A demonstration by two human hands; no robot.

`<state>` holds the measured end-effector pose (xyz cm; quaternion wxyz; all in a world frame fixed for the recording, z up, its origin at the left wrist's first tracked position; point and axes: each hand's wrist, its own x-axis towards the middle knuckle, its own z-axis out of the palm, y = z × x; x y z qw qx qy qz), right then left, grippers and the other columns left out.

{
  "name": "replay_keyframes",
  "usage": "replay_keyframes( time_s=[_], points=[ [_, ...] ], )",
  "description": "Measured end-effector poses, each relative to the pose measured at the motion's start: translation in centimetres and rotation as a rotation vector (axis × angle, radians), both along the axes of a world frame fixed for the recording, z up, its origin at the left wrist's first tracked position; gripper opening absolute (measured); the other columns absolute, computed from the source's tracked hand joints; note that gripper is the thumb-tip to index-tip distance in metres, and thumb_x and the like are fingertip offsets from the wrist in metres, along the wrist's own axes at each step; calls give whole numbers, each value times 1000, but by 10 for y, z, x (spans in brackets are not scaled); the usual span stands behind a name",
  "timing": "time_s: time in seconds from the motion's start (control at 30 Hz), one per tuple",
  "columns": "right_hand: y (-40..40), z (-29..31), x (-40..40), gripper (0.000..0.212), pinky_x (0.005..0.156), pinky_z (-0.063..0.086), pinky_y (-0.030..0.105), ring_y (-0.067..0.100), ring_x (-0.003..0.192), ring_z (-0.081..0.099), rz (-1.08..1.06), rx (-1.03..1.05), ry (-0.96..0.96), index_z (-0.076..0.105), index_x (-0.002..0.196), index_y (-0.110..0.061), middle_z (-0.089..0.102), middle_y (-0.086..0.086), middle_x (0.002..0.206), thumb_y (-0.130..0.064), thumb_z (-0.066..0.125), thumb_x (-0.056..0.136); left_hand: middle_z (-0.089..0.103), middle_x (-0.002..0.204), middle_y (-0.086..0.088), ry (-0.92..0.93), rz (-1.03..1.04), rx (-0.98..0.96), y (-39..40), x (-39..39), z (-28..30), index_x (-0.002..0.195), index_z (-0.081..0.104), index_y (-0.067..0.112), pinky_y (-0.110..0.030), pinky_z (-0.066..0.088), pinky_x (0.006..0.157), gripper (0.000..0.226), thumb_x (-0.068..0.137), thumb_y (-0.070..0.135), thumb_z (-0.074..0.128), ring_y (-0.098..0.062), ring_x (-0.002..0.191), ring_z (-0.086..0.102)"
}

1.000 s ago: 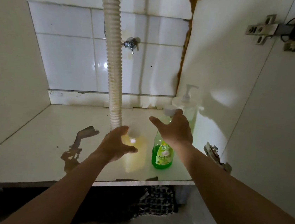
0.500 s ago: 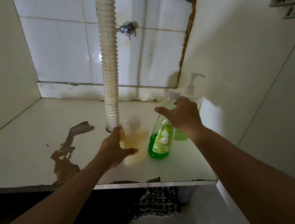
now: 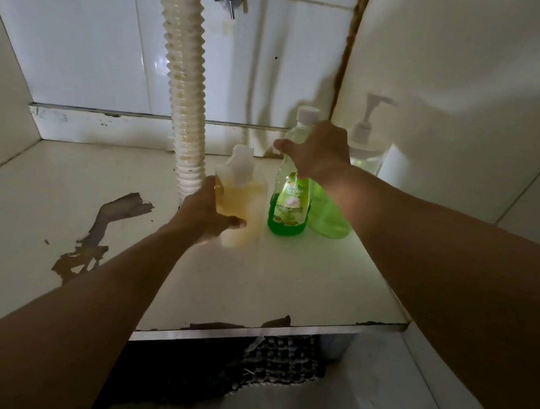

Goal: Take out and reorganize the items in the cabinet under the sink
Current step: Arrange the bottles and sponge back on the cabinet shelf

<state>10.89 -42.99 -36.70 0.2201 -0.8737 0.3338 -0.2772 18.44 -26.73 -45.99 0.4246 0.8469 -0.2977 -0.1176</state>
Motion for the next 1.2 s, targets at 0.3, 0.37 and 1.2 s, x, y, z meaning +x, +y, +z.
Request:
replay_keyframes(
  time_s=[0.3, 0.37, 1.2],
  points=[
    [4, 1, 1, 66, 89, 52, 31, 28, 100, 67, -1, -4, -27, 58, 115, -3, 66, 12, 112, -54, 71, 76, 49, 135, -11, -2, 0, 36, -6, 5, 8, 144, 24, 14, -44, 41, 102, 95, 69, 17, 83, -32, 124, 47],
    [7, 2, -3, 66, 93, 48, 32, 28, 108, 62, 9, -3, -22, 56, 118, -2, 64, 13, 116, -54, 69, 77, 50, 134, -11, 0, 23, 43, -6, 0, 12, 143, 26, 11, -43, 41, 99, 95, 68, 17, 84, -31, 124, 47],
    [152, -96, -197, 20, 59, 53, 23, 17, 65, 67, 507, 379, 493, 63, 102, -6, 73, 16, 88, -10, 69, 83, 62, 120, -4, -144, -175, 470, 183, -144, 3, 122, 59, 13, -23, 46, 89, 48, 80, 29, 75, -15, 104, 57]
  ],
)
